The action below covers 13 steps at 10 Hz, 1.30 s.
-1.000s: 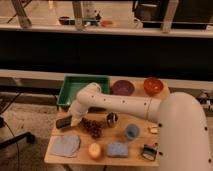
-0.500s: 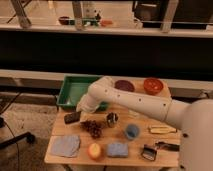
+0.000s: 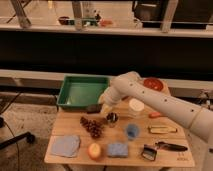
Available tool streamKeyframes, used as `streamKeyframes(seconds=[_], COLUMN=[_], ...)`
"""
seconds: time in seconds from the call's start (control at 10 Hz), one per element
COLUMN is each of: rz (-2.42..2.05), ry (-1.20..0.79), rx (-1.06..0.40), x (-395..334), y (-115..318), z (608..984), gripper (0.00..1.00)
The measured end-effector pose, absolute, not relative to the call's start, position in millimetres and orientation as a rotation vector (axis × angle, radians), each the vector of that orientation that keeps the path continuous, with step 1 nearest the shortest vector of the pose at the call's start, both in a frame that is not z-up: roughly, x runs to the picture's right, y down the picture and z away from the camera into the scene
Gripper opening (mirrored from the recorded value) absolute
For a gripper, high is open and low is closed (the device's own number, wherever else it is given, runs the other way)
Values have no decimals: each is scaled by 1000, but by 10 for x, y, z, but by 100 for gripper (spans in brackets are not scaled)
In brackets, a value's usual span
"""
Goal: Wipe red bowl with eraser
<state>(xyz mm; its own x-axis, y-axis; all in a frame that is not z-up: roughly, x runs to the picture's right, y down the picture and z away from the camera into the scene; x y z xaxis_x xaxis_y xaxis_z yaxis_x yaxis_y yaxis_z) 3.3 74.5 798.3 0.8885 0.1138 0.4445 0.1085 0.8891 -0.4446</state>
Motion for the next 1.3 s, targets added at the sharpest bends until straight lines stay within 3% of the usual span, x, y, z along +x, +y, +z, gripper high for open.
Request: streamKeyframes(seconds=[1.0,1.3], rz=[17,93], ry=[-458,-413], rx=[-464,-386], x=[154,486], y=[646,349], z=[7978,7946], gripper=[9,9])
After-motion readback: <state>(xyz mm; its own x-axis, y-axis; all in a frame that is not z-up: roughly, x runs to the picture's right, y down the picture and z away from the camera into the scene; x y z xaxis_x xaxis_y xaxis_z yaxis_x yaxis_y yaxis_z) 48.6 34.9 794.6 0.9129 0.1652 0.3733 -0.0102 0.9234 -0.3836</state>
